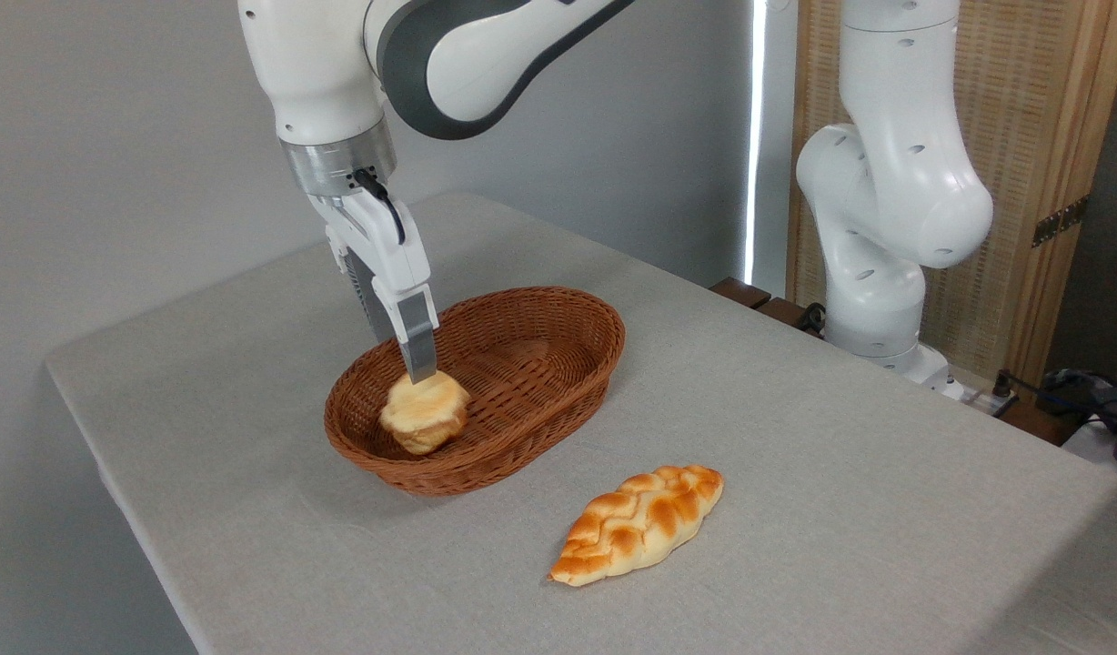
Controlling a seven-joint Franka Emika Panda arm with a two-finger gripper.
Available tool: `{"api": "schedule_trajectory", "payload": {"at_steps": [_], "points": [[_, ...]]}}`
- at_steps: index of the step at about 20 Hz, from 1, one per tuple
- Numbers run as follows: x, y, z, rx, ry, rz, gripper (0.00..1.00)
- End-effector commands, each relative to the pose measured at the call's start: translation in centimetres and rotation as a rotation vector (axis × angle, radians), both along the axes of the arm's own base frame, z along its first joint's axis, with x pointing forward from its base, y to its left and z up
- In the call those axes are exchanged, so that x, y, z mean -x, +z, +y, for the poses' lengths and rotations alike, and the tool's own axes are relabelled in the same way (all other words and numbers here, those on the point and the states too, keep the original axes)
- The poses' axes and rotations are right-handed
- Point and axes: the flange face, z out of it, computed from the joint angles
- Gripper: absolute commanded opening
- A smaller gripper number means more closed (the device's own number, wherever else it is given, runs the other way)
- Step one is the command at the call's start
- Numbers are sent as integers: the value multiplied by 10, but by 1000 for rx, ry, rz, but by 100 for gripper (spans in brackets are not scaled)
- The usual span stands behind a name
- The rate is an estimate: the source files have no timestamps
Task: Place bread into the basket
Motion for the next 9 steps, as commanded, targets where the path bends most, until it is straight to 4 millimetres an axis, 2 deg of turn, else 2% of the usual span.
{"api": "schedule_trajectory", "payload": {"at_steps": [1, 3, 6, 9], "points": [[0, 9, 13, -6, 33, -2, 100], [-6, 16, 42, -24, 69, -22, 100], [-19, 48, 80, -15, 138, -85, 100], [-27, 59, 116, -16, 194, -109, 100]]}}
